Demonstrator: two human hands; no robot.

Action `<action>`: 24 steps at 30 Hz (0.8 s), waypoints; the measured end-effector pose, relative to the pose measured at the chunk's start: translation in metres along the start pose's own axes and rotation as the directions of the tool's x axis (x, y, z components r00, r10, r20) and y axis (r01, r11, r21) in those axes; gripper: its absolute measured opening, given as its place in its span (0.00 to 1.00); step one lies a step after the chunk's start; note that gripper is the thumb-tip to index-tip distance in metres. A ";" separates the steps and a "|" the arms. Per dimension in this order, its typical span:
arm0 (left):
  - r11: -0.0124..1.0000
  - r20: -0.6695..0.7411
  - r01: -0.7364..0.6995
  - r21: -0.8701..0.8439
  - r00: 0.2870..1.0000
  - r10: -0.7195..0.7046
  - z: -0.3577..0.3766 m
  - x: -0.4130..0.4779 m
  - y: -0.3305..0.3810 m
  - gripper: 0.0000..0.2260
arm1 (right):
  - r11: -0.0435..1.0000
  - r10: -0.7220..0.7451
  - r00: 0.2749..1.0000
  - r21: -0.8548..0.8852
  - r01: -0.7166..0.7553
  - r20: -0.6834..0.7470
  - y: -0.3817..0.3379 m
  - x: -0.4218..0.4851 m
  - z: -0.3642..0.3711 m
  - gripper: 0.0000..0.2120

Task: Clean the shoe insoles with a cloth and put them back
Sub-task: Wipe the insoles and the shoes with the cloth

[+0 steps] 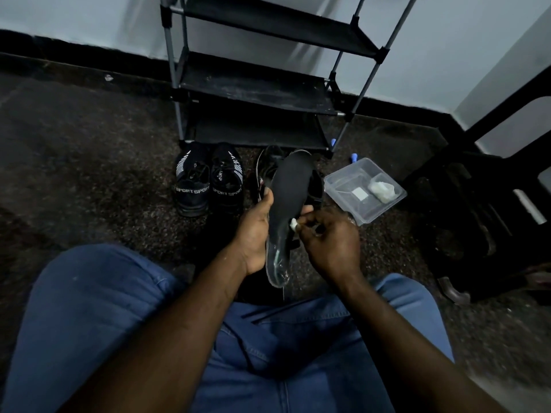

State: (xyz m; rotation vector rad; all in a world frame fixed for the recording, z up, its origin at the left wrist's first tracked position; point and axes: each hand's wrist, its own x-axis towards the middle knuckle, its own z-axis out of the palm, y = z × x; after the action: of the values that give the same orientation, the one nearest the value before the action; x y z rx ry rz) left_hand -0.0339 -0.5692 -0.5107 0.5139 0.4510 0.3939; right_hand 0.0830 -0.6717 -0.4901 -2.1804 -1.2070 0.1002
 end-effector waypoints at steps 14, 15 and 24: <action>1.000 0.090 0.011 -0.018 0.996 -0.009 0.003 -0.003 -0.002 0.34 | 0.784 0.367 0.928 0.519 -0.340 0.054 -0.020 0.005 0.002 0.02; 0.999 0.093 0.036 -0.029 0.995 -0.033 0.004 -0.003 -0.004 0.32 | 0.782 0.384 0.923 0.520 -0.345 0.035 -0.020 0.006 0.002 0.02; 0.993 0.075 0.084 -0.085 0.994 -0.078 0.003 -0.001 -0.004 0.32 | 0.986 0.069 0.994 0.157 -0.055 -0.087 -0.015 -0.004 0.001 0.01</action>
State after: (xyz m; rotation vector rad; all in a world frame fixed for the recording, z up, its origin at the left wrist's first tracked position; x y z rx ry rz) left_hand -0.0318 -0.5738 -0.5101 0.4214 0.3821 0.3145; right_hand 0.0692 -0.6686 -0.4828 -2.0646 -1.0452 0.1140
